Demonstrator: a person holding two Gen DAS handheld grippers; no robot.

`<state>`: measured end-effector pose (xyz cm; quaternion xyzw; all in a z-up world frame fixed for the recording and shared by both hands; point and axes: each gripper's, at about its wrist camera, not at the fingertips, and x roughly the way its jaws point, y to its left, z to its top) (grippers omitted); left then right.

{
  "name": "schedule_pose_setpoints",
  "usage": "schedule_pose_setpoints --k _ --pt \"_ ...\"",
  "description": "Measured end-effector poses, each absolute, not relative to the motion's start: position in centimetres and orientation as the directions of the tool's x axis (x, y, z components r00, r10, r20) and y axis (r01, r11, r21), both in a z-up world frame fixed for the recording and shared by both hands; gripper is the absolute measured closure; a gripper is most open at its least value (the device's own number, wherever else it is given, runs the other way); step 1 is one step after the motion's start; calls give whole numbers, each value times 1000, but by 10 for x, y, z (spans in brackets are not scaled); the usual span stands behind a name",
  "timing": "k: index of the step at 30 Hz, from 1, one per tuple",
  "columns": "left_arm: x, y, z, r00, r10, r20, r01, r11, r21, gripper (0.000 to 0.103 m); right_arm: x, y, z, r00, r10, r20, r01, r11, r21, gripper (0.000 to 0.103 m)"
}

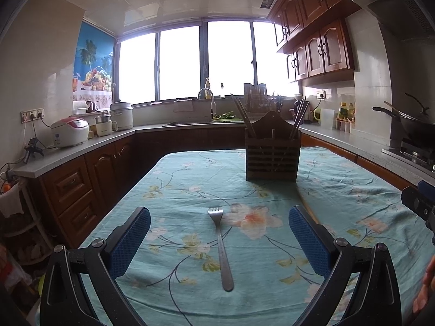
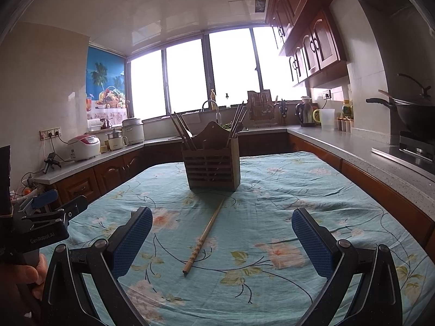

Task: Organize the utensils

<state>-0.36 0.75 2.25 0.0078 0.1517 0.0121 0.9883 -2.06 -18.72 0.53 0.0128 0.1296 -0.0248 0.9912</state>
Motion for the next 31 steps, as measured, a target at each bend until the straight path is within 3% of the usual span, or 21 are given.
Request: schedule_pose_setpoints --k 31 --pt "11 -2 33 941 -10 -338 5 1000 -14 1 1 -193 12 949 -29 -313 46 998 47 0"
